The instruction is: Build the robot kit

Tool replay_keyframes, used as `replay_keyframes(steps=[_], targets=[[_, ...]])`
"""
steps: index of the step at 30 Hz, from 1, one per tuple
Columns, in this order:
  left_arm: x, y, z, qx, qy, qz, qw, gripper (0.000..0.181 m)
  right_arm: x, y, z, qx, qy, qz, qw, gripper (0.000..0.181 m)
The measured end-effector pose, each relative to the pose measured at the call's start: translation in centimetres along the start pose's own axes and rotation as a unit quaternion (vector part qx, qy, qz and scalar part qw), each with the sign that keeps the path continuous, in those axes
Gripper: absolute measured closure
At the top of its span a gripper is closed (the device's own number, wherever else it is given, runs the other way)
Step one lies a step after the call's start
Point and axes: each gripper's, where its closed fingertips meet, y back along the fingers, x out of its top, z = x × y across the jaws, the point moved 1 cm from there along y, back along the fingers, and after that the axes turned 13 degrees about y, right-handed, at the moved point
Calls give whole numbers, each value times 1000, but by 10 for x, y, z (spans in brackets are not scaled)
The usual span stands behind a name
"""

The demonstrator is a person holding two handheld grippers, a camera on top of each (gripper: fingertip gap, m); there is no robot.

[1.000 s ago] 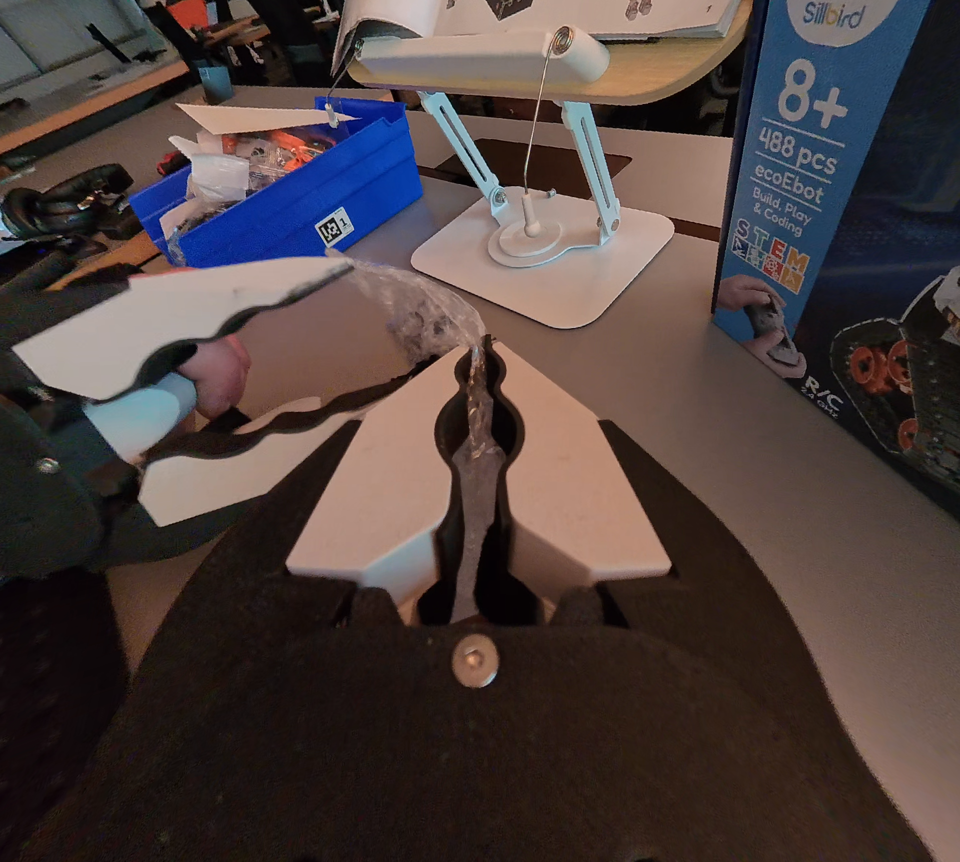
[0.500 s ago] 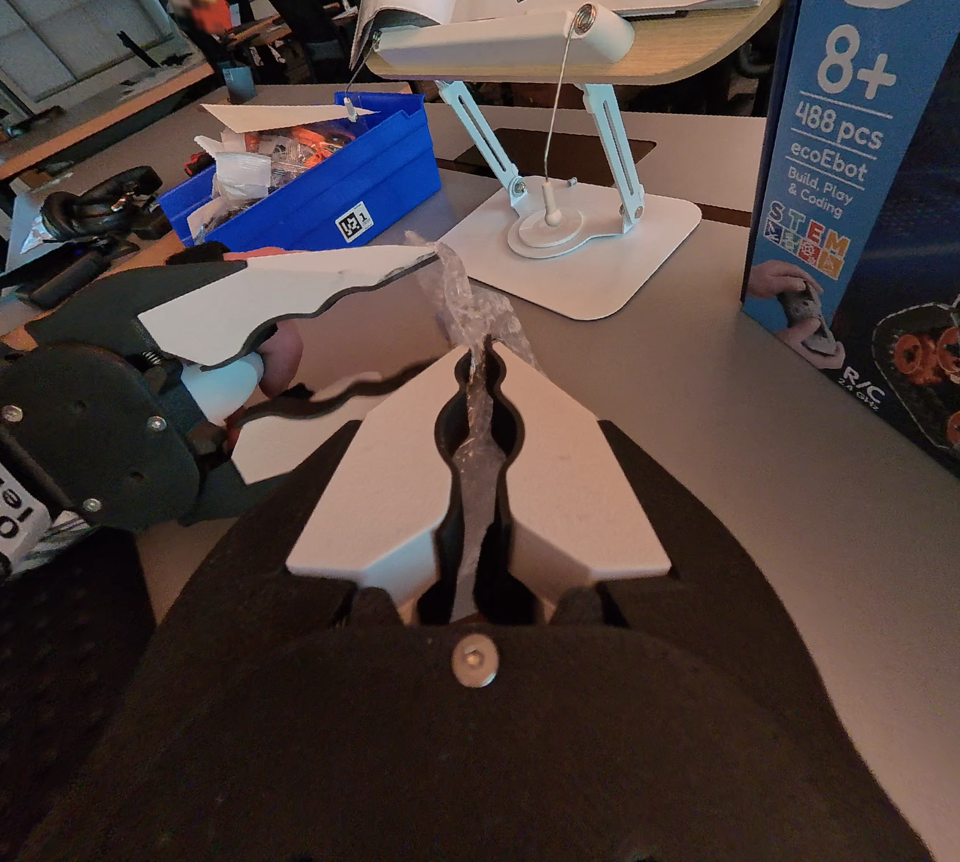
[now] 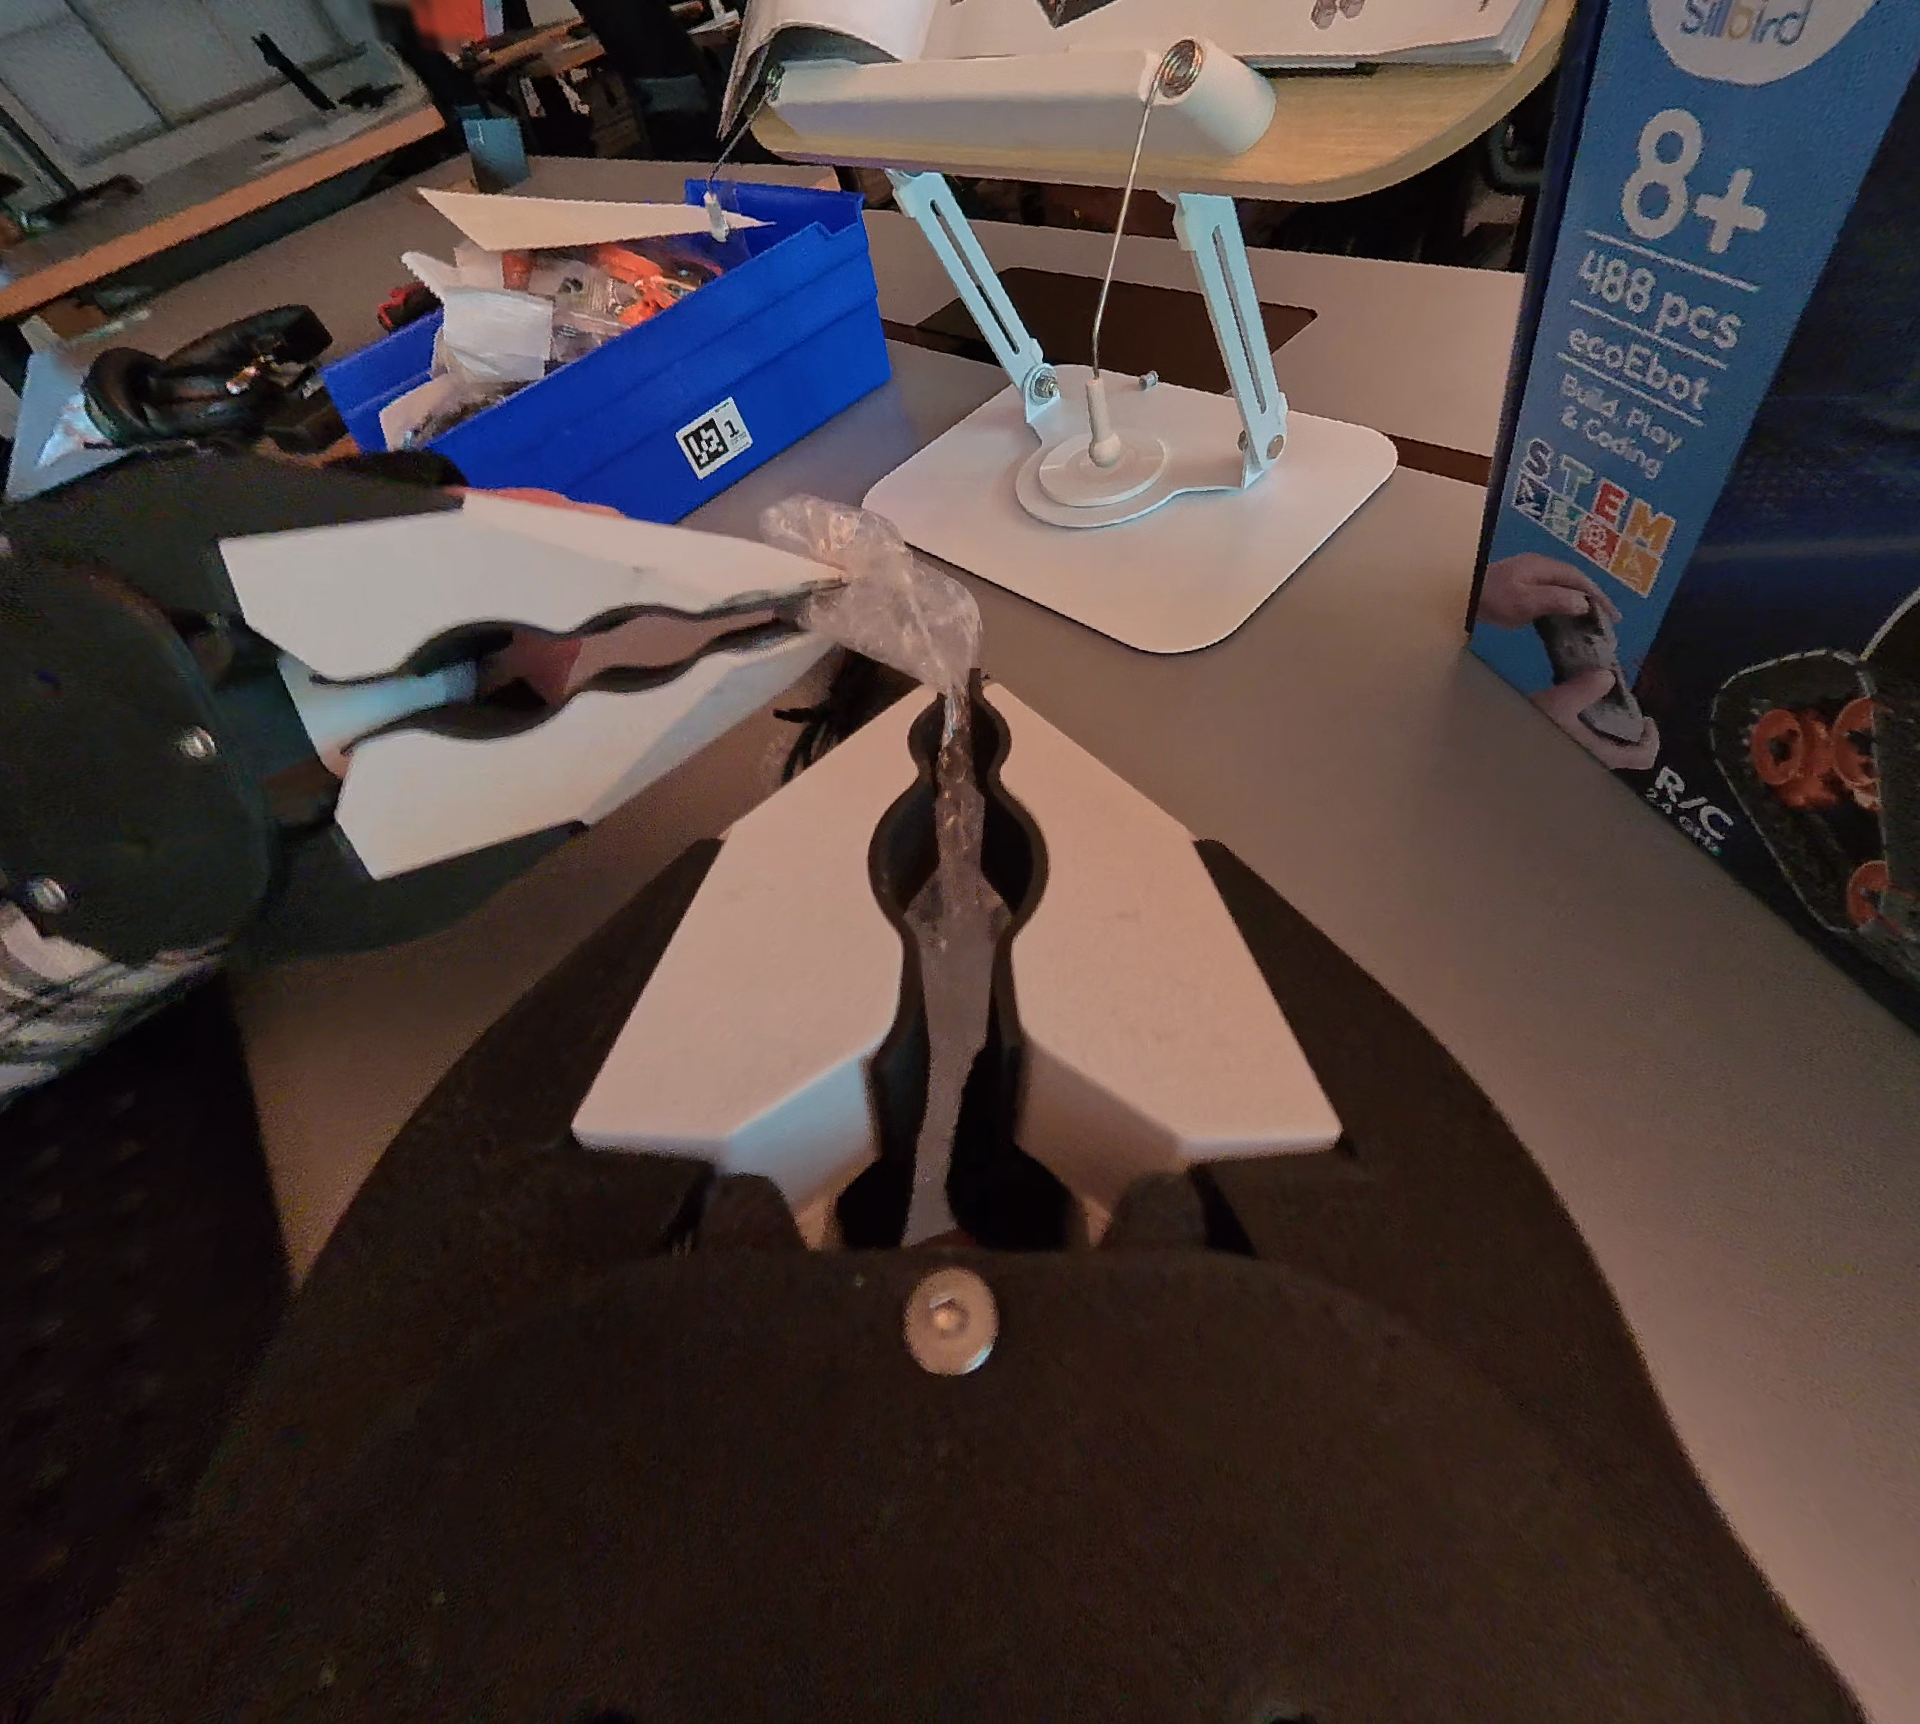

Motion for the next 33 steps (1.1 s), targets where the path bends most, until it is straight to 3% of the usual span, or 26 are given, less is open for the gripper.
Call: replay_keyframes(steps=[7, 18, 23, 27, 30, 33], targets=[[-2, 3, -23, -16, 151, 3, 988, 181, 3, -9, -32, 4, 150, -18, 989, 181], [-14, -17, -34, -16, 273, -6, 962, 181, 4, -21, -41, -67, 253, -35, 965, 181], [-21, -27, -33, -26, 337, -12, 941, 181, 3, -20, -36, -82, 254, -38, 963, 181], [-25, -25, -36, -38, 355, -8, 934, 181, 7, -9, -23, -44, 184, -14, 982, 181], [-22, -17, -27, -107, 357, -6, 928, 181, -1, 0, -12, 12, 117, -7, 993, 181], [-16, -11, -21, -151, 355, -2, 923, 181, 0, 7, -6, 29, 127, -4, 991, 181]])
